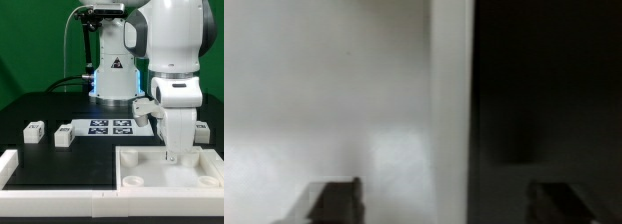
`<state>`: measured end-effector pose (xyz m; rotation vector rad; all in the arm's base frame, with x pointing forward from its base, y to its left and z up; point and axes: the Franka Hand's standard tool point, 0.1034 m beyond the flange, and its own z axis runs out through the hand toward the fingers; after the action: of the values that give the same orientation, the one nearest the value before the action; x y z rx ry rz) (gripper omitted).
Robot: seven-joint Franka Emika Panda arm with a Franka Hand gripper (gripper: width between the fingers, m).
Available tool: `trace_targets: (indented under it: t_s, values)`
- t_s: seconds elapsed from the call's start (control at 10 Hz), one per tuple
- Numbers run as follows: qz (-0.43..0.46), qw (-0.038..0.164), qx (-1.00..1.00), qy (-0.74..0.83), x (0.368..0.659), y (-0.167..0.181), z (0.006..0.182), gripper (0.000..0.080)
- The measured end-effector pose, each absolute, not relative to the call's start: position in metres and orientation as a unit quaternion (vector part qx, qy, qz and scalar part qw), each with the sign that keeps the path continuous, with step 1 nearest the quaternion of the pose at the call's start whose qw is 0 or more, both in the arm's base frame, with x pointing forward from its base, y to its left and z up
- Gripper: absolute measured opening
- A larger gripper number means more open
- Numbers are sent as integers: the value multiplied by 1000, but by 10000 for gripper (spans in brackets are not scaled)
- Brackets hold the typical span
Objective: Assemble one leg
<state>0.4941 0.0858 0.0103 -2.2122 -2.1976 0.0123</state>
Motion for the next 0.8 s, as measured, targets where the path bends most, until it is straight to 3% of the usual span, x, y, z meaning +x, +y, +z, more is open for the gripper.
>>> trace_targets:
  t_s: [0.1,0.2,0.6,0.8]
  values:
    - [4,12,-709,-705,494,86,10,578]
    - [4,12,-710,-705,494,86,10,637]
    - [4,11,-711,-704,494,86,11,649]
    - [-1,4,-727,-687,485,90,29,649]
